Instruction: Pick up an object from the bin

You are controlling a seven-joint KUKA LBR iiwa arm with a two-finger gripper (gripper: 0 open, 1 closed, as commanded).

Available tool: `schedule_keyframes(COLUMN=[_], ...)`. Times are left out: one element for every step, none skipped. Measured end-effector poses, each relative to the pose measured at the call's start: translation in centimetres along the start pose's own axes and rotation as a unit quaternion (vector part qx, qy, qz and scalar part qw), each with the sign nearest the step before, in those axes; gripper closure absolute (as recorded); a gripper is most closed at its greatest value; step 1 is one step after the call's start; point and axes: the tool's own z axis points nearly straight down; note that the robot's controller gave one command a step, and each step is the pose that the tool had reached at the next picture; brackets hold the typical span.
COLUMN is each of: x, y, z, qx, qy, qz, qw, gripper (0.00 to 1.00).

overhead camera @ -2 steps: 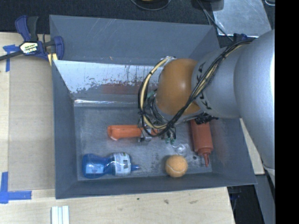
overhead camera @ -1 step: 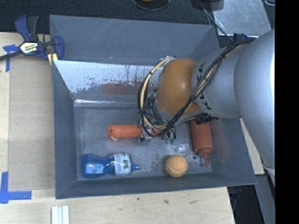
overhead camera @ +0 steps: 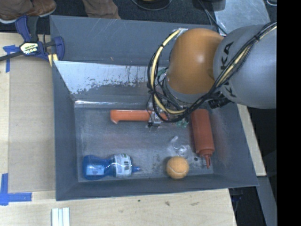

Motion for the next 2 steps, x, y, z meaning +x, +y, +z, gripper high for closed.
schedule_keyframes(x=[0.0,0.4], y=[0.0,0.9], z=[0.0,-9.4], qx=[0.0,0.0], qy=[0.0001,-0.0014], qz=[0.0,0.01], qw=[1.0,0.9999], gripper=[1.0,1.0])
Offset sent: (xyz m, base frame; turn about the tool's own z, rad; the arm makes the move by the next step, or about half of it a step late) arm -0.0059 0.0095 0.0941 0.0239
